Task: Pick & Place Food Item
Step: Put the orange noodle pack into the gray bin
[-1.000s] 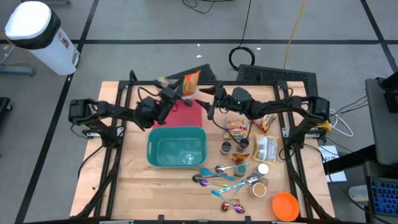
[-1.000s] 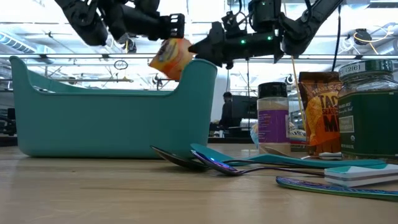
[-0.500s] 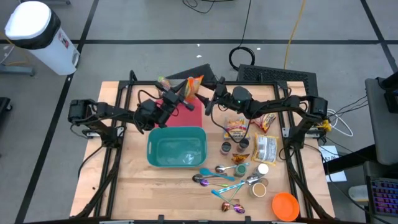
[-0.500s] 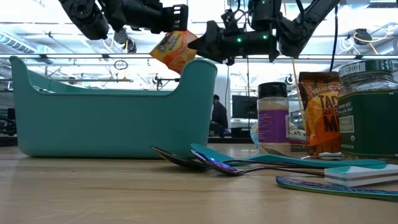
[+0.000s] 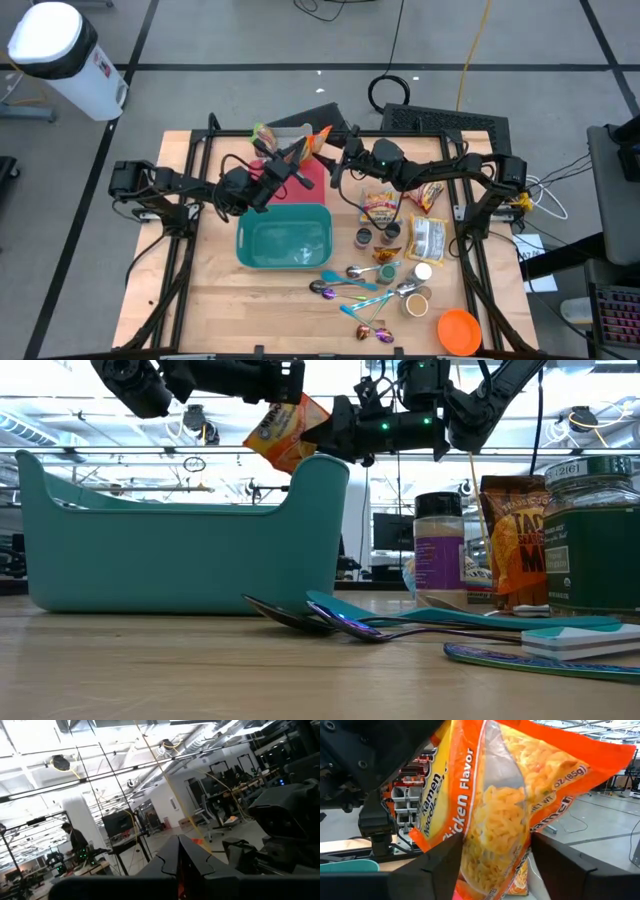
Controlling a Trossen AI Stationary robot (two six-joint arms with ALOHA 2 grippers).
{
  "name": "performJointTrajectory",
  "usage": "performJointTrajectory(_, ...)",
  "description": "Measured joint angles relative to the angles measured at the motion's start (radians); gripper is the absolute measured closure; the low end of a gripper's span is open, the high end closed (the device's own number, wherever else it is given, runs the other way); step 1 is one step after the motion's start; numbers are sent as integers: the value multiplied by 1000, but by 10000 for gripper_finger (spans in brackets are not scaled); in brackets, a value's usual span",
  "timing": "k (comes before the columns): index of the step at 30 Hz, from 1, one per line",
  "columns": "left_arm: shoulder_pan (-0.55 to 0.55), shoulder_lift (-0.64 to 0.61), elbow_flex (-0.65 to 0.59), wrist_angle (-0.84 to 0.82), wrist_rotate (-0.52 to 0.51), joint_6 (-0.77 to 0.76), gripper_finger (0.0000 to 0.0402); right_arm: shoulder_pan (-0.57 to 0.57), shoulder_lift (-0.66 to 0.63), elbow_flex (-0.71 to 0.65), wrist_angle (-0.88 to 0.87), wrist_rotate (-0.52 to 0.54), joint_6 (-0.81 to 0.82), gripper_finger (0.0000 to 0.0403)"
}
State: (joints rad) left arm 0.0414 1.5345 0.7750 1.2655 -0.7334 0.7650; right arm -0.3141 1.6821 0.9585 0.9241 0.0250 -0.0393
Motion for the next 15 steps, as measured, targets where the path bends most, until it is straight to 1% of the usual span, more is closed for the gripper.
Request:
performJointTrajectory(9, 0, 0, 0, -1, -1, -2, 394, 2, 0, 0, 1, 1, 1, 319)
performJointTrajectory(15, 0, 0, 0, -6, -11, -3, 398, 2, 0, 0, 0, 1, -4, 381)
